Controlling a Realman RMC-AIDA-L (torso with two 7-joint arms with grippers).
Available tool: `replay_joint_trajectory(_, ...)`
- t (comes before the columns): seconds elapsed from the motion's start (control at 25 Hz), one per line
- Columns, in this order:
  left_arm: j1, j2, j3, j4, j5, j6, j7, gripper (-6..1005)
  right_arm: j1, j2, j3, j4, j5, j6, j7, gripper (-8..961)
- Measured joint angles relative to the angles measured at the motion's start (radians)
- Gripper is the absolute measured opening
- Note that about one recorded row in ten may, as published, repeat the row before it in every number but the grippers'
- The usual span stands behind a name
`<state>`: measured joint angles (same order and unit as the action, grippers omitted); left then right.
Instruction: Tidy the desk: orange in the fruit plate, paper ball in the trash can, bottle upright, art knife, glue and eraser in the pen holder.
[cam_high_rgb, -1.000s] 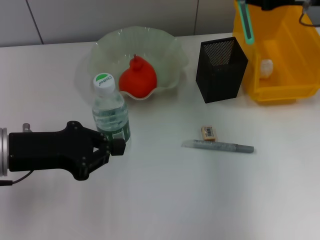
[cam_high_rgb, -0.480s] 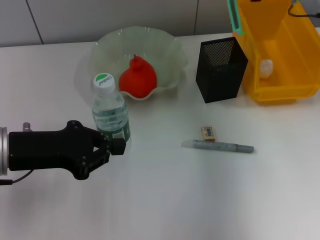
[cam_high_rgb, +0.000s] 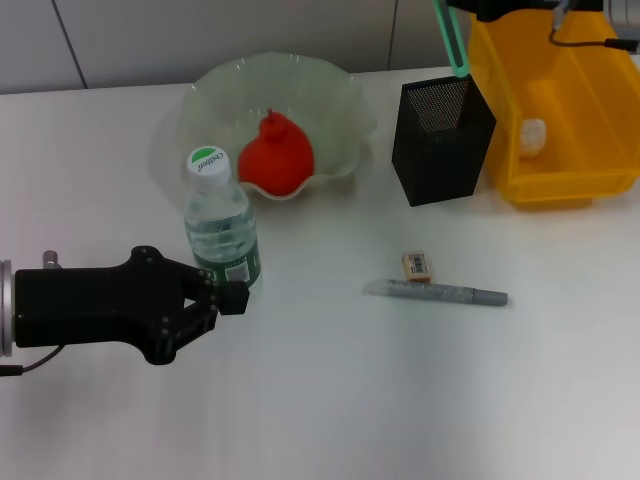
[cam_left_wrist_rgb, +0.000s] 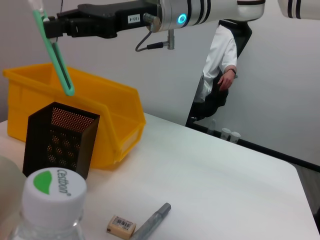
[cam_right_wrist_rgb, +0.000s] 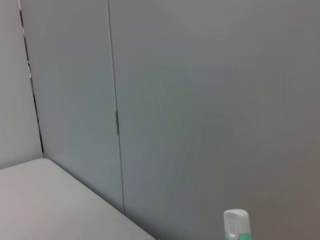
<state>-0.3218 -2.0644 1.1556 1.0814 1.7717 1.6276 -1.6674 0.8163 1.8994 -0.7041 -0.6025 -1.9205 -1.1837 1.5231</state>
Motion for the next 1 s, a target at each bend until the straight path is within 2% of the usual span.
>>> replay_joint_trajectory(0.24, 0.001, 0.000, -0.001, 0.000, 0.000, 0.000, 0.000, -1, -0.013, 0.011, 0.001, 0.021, 0.000, 0.015, -0.034, 234)
replay_joint_trajectory(0.48, 0.001, -0.001, -0.001, -0.018, 0.000, 0.000, 0.006, -1, -0.014, 0.012, 0.002, 0.056, 0.000, 0.029, -0.063, 239)
replay_joint_trajectory(1.0, 0.000, 0.000, -0.001, -0.027, 0.000, 0.000, 0.012, -1, -0.024, 0.030, 0.002, 0.060, 0.000, 0.055, -0.067, 249)
